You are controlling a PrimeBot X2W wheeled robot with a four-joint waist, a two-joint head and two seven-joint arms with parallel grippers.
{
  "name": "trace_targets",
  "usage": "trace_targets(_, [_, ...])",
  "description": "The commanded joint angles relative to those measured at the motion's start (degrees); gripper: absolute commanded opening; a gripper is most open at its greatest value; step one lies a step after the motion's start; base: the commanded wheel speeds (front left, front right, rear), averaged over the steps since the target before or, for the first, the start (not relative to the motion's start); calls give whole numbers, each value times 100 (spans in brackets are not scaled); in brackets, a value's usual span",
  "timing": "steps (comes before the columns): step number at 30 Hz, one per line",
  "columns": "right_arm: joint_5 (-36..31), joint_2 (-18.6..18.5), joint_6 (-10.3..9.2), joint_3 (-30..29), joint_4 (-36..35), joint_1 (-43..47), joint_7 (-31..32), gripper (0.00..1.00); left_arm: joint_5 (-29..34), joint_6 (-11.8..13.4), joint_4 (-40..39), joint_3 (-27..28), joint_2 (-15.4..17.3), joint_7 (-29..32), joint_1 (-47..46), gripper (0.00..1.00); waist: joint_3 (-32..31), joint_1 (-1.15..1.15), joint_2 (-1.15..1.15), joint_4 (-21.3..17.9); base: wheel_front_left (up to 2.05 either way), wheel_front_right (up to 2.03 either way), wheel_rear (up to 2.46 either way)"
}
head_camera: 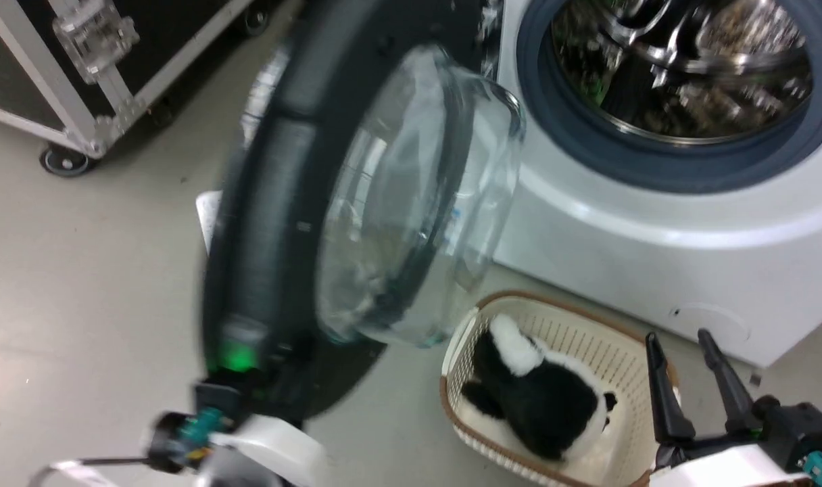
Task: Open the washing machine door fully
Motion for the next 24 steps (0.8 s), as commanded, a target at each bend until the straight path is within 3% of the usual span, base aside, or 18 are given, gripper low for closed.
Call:
trace_targets(1, [-84,13,-5,-24,-24,-97,-26,100,-63,77,-37,213,146,35,-158,0,287,0,0,-12,0,0,0])
trace_targets(7, [-356,13,-5,-88,-70,-278,-26,100,-355,248,67,1093,690,219,-517,0,824,0,0,-128,0,0,0])
trace_targets(17, [-618,-108,-5,-245,-257,-533,-13,100,-744,52,1018,2089,1664,279,-1525,0,1623,0,0,-418,0,0,0])
trace_targets(24, [-808,-180,-5,-155,-444,-506,7,100,-913,-216,2134,2458,2048,-221,-2113,0,1830,0,0,-574,0,0,0])
